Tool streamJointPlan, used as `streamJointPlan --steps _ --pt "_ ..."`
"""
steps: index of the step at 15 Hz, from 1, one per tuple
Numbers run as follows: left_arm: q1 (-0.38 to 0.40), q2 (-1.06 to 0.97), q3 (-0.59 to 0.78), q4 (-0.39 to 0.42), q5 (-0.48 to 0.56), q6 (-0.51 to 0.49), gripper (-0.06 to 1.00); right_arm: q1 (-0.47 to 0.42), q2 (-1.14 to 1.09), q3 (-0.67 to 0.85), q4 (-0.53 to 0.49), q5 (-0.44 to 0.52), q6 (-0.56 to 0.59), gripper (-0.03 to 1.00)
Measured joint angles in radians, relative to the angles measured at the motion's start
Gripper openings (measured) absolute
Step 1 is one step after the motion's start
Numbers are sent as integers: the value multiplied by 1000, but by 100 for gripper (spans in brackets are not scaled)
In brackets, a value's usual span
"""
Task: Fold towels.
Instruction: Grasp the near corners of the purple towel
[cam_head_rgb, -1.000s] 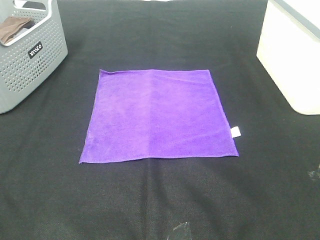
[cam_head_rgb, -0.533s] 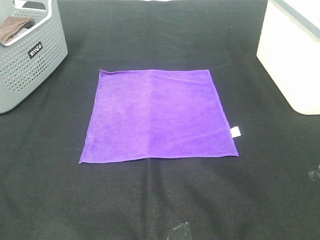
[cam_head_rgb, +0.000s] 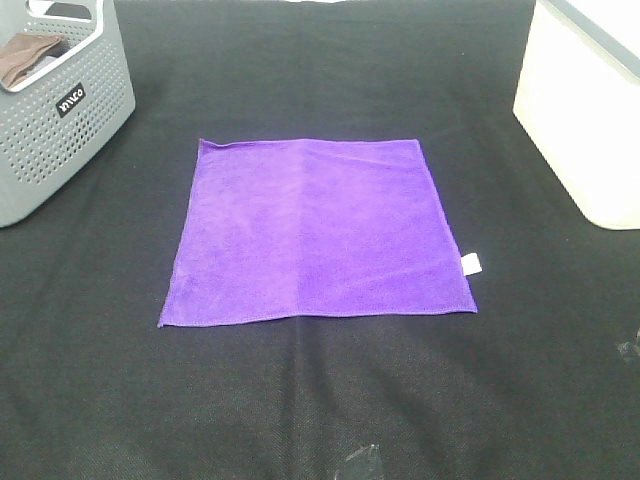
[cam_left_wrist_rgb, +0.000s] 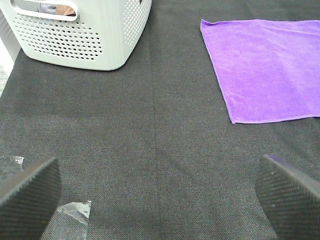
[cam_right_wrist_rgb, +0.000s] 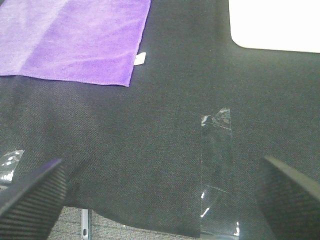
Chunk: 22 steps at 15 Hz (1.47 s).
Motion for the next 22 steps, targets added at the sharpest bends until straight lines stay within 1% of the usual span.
streamJointPlan --steps 22 --pt "0 0 0 0 0 0 99 0 0 0 6 -1 0 96"
